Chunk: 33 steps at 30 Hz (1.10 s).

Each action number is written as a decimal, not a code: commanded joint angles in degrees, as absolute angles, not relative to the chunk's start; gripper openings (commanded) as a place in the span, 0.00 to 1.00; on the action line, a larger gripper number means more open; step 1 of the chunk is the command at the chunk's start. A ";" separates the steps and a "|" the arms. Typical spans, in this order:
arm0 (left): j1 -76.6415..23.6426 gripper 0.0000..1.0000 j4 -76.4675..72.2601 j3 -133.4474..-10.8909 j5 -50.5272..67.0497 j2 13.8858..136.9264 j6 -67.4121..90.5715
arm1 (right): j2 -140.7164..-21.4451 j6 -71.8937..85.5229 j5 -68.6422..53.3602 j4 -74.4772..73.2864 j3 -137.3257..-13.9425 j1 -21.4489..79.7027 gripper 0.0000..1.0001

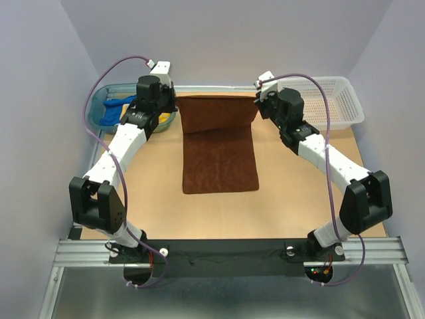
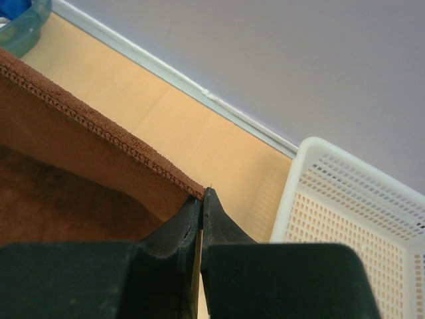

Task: Fold and stack the towels
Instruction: Fold the towel

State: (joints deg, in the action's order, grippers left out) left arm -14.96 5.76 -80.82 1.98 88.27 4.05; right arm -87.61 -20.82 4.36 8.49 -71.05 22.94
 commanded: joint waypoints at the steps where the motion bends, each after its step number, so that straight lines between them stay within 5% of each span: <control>1: -12.83 0.00 7.03 -78.14 -4.92 82.45 1.67 | -82.45 -21.01 9.58 11.25 -68.30 20.57 0.00; 16: -12.83 0.00 10.54 -61.54 -1.76 72.16 6.50 | -70.67 -15.13 3.87 5.90 -56.52 20.57 0.00; 33: -12.83 0.00 11.52 -56.16 -4.65 69.96 10.37 | -66.17 -1.14 -0.63 -7.38 -50.71 20.57 0.01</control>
